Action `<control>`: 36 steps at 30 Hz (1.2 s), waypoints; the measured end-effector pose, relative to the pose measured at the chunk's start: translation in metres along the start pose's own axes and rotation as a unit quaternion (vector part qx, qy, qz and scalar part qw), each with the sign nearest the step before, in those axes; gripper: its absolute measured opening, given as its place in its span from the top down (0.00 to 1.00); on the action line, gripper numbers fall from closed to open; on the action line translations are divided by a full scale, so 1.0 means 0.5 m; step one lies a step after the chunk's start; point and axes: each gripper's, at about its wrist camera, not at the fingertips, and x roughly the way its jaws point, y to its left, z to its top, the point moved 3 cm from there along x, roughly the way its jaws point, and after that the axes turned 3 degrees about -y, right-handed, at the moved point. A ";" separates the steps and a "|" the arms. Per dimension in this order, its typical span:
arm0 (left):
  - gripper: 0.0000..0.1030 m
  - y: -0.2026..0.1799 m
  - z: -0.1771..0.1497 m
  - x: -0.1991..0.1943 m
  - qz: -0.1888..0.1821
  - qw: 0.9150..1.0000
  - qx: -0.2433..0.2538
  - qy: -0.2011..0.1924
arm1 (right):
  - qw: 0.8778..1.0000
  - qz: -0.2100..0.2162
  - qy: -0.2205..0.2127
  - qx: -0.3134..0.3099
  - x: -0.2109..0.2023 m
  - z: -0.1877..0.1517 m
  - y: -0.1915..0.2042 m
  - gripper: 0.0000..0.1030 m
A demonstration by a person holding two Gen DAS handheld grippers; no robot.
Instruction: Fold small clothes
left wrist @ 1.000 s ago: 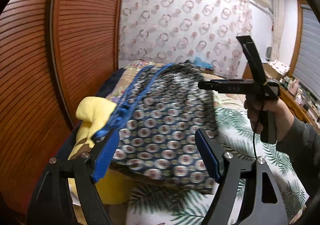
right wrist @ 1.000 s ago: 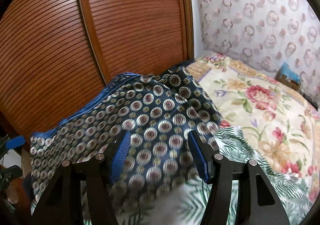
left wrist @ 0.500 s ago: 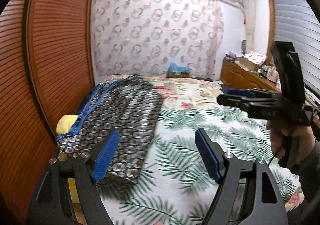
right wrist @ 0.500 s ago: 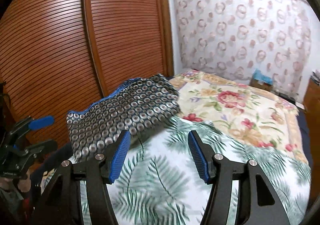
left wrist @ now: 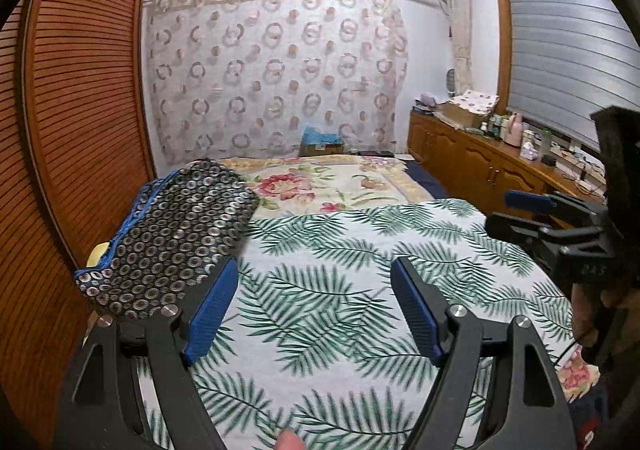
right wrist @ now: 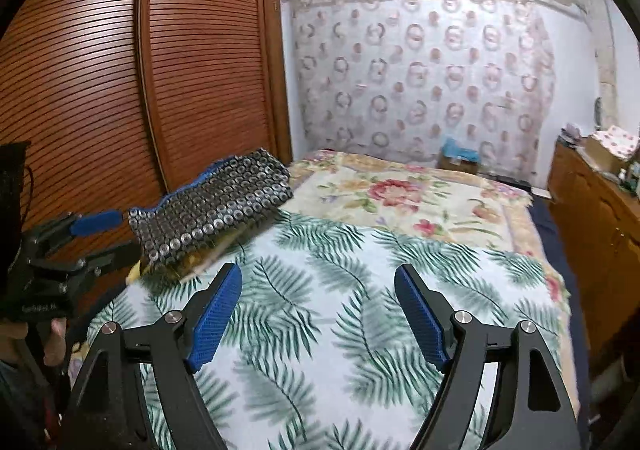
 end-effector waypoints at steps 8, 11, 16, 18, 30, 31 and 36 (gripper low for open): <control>0.23 -0.058 0.012 -0.024 -0.012 1.000 0.001 -0.005 | 0.998 -0.045 -0.038 0.028 -0.159 -0.020 -0.009 0.18; 0.23 -0.073 0.018 -0.032 -0.021 1.000 -0.001 -0.010 | 0.997 -0.053 -0.042 0.040 -0.195 -0.025 -0.019 0.08; 0.23 -0.090 0.023 -0.034 -0.019 1.000 0.001 -0.015 | 0.995 -0.072 -0.047 0.051 -0.206 -0.037 -0.027 0.07; 0.23 -0.093 0.026 -0.034 -0.015 1.000 0.002 -0.019 | 0.994 -0.081 -0.051 0.054 -0.207 -0.040 -0.026 0.07; 0.23 -0.089 0.033 -0.037 0.005 1.000 -0.005 -0.030 | 0.991 -0.106 -0.068 0.048 -0.220 -0.061 -0.001 0.07; 0.23 -0.089 0.032 -0.037 0.004 1.000 -0.005 -0.029 | 0.991 -0.107 -0.069 0.047 -0.217 -0.063 -0.002 0.07; 0.23 -0.091 0.027 -0.035 0.004 1.000 -0.005 -0.028 | 0.991 -0.107 -0.070 0.049 -0.213 -0.066 -0.005 0.07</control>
